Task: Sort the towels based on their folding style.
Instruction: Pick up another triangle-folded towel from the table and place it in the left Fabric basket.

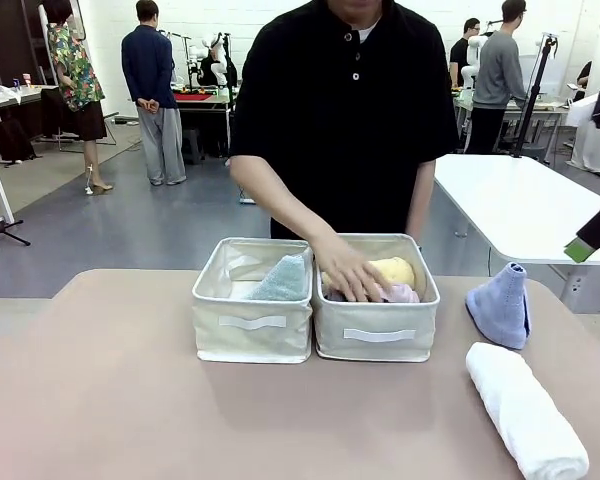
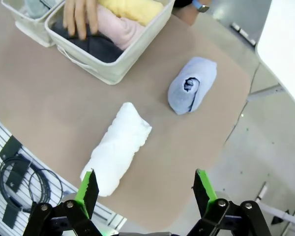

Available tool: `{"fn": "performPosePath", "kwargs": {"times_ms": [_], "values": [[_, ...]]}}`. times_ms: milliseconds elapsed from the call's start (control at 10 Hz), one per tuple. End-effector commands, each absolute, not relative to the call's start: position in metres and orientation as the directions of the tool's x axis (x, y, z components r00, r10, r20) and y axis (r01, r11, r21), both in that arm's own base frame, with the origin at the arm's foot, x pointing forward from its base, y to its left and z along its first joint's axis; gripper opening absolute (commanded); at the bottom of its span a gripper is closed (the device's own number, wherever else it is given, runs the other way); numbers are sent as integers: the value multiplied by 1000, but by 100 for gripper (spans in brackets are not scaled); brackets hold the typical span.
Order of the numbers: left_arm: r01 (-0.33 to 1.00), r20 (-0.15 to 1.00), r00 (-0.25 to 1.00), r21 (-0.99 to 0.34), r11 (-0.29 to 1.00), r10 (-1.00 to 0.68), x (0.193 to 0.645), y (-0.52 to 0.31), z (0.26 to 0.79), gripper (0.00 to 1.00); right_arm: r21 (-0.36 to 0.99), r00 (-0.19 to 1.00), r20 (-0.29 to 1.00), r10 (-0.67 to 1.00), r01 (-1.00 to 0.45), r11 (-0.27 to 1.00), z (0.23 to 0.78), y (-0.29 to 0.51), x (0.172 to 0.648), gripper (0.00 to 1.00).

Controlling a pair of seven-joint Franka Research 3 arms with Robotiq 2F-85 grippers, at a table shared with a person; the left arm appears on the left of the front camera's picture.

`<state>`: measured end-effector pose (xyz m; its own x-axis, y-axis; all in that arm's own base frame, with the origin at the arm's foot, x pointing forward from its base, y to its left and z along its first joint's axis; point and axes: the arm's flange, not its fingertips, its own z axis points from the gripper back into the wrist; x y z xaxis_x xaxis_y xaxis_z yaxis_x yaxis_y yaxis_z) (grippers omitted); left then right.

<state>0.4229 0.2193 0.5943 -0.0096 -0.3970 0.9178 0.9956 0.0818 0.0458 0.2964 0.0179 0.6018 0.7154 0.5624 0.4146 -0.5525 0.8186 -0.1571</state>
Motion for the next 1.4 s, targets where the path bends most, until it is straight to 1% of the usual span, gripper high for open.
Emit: {"fn": "performPosePath", "kwargs": {"times_ms": [0,300,400,500,600,900,1100,1300], "values": [[994,920,-1,46,104,-392,420,216,595,95,-160,716,406,568,-556,815,606,12,293,100],[994,920,-1,46,104,-392,420,216,595,95,-160,716,406,568,-556,815,606,12,293,100],[994,920,-1,46,104,-392,420,216,595,95,-147,717,427,552,-547,824,606,11,292,100],[994,920,-1,46,104,-392,420,216,595,95,-137,744,404,533,-527,839,602,27,307,100],[994,920,-1,46,104,-392,420,216,595,95,-161,763,362,536,-515,842,596,42,321,100],[994,920,-1,46,104,-392,420,216,595,95,-214,862,293,414,-363,907,579,64,363,100],[994,920,-1,46,104,-392,420,216,595,95,-205,903,273,332,-282,937,568,66,391,100],[994,920,-1,46,104,-392,420,216,595,95,-172,914,246,324,-288,942,556,69,420,100]]}}
